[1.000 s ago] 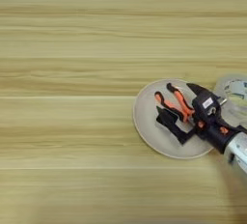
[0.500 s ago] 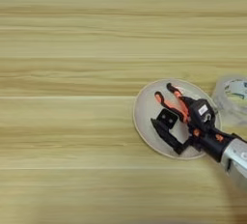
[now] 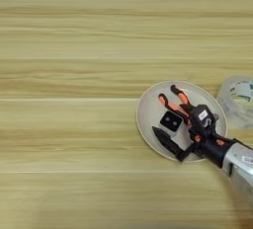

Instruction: Move the objects on the table

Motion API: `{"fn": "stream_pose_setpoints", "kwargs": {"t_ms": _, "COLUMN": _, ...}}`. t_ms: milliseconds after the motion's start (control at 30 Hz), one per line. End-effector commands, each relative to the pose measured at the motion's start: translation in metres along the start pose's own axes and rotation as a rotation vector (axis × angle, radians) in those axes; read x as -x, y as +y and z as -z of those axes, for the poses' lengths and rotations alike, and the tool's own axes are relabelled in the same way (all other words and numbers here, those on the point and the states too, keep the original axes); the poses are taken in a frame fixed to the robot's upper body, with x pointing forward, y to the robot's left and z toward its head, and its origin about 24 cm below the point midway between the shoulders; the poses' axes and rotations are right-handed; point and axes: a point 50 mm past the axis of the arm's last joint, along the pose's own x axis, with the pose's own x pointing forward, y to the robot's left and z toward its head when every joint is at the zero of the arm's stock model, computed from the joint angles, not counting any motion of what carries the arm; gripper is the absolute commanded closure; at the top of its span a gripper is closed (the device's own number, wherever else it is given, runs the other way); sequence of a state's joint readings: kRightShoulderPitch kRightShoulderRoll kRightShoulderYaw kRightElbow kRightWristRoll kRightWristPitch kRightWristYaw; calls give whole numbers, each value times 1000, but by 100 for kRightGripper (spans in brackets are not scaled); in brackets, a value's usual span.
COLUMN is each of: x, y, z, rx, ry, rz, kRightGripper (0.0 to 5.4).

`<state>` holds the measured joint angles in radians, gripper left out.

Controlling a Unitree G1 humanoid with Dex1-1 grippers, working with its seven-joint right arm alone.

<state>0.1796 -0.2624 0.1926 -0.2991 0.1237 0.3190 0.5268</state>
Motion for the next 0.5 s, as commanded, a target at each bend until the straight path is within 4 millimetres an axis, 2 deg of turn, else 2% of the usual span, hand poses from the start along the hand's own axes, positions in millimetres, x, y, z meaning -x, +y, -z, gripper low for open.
{"fn": "stream_pose_setpoints", "kwargs": {"t_ms": 33, "x": -5, "y": -4, "z": -18, "rx": 61, "ry": -75, "rz": 4, "kRightGripper": 2}}
{"fn": "stream_pose_setpoints", "kwargs": {"t_ms": 267, "x": -6, "y": -4, "z": -15, "rx": 55, "ry": -66, "rz": 2, "kRightGripper": 2}}
{"fn": "stream_pose_setpoints", "kwargs": {"t_ms": 500, "x": -6, "y": -7, "z": -12, "rx": 45, "ry": -53, "rz": 10, "kRightGripper": 71}}
